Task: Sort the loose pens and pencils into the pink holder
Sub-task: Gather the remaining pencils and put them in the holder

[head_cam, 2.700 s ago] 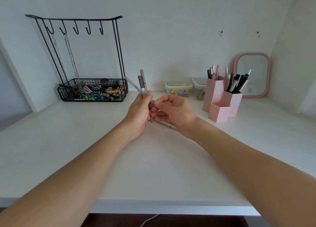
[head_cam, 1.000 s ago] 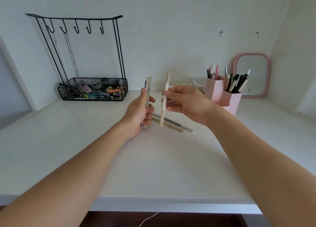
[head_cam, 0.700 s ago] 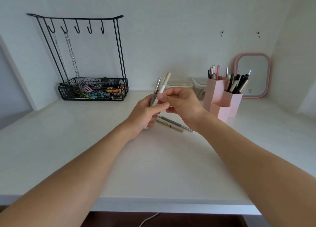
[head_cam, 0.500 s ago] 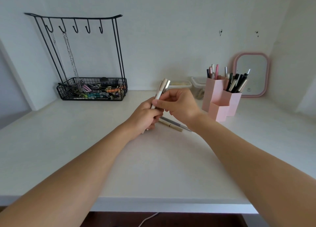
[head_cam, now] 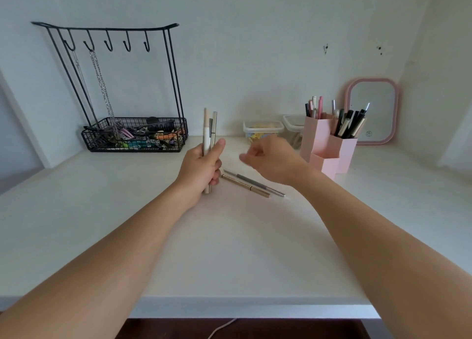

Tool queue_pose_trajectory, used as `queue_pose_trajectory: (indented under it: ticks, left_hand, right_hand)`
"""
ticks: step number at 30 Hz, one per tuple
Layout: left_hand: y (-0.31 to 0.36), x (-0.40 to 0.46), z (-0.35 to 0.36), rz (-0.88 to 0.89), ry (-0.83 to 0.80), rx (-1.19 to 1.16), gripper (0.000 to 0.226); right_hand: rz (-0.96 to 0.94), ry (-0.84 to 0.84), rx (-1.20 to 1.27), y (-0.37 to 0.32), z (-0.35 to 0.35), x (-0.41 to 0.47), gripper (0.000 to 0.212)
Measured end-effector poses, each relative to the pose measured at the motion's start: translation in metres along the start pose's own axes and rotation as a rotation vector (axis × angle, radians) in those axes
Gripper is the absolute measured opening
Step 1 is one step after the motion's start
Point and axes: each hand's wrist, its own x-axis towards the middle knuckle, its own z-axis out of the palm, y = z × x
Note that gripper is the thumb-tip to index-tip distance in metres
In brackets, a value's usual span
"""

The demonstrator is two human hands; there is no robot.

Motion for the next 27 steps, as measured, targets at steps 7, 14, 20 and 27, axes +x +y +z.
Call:
queue_pose_trajectory:
  ticks: [7,14,20,27]
  left_hand:
    - [0.001,0.0044,-0.002,0.01,0.11,-0.077,0.032]
    - [-0.0007,0.0036,-0.0016,-0.022,0.036,-0.057,0.036]
    - [-0.0006,0.0018,-0.0008,-0.085,0.001,-0.027,0.04]
    - [0.0003,0.0033,-0.0028,-0.107,0.01,-0.055,0.042]
  right_hand:
    - [0.049,-0.276,-0.249,0.0022,-0.0073,-0.0091,0.038]
    - [0.135,-0.331,-0.21,0.0082,-0.0079,-0.0034,0.042]
    - [0.165,-0.346,-0.158,0.0076,-0.0063,-0.0036,0.045]
    - [0.171,-0.327,-0.074,0.0052,-0.0105,-0.0071,0.032]
